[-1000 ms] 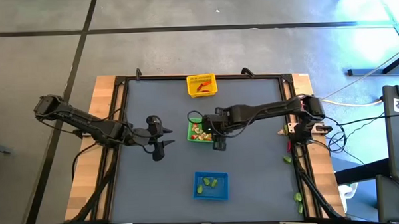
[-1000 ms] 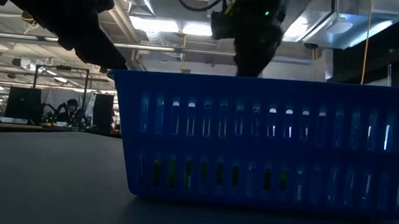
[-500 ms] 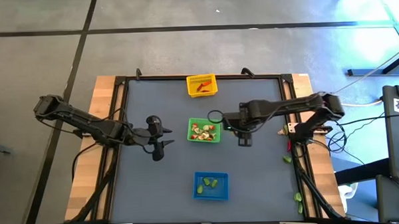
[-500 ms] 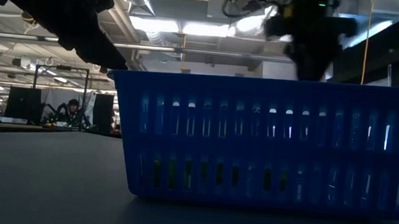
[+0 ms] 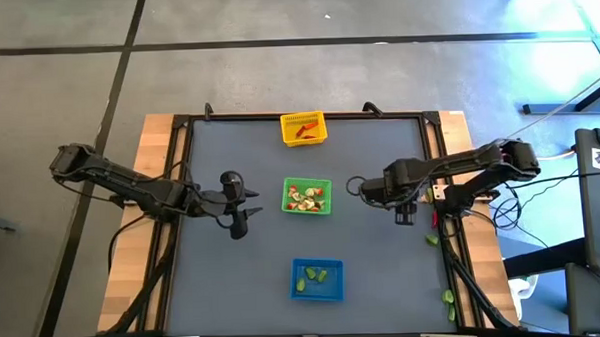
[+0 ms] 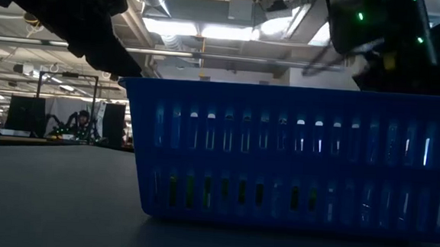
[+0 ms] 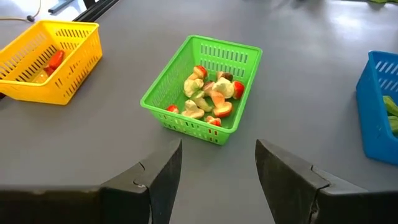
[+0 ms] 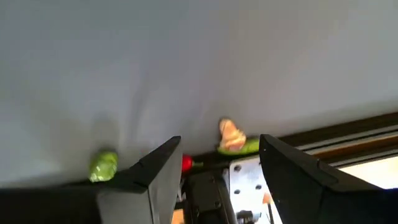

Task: Sort produce into baskets
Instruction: Put the brown mushroom into the green bin

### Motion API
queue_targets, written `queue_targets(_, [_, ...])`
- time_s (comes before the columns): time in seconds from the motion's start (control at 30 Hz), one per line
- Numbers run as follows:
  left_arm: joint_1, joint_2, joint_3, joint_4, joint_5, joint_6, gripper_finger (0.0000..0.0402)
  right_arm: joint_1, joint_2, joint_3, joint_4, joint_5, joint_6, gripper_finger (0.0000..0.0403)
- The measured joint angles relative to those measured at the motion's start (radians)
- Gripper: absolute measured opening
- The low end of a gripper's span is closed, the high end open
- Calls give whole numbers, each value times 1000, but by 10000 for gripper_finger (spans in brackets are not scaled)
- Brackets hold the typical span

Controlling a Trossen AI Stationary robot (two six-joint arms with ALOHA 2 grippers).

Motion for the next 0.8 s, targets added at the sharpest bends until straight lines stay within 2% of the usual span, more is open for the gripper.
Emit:
queue_targets(0.23, [0, 0, 0, 0, 0, 0, 200, -17, 62, -121, 6, -20, -61, 214])
queue_targets(0.53, [0, 0, 0, 0, 0, -19, 200, -88, 234, -131, 19, 11, -129, 214])
queue_targets(0.8, [0, 0, 0, 0, 0, -27, 200, -148, 321, -196, 100, 25, -171, 214])
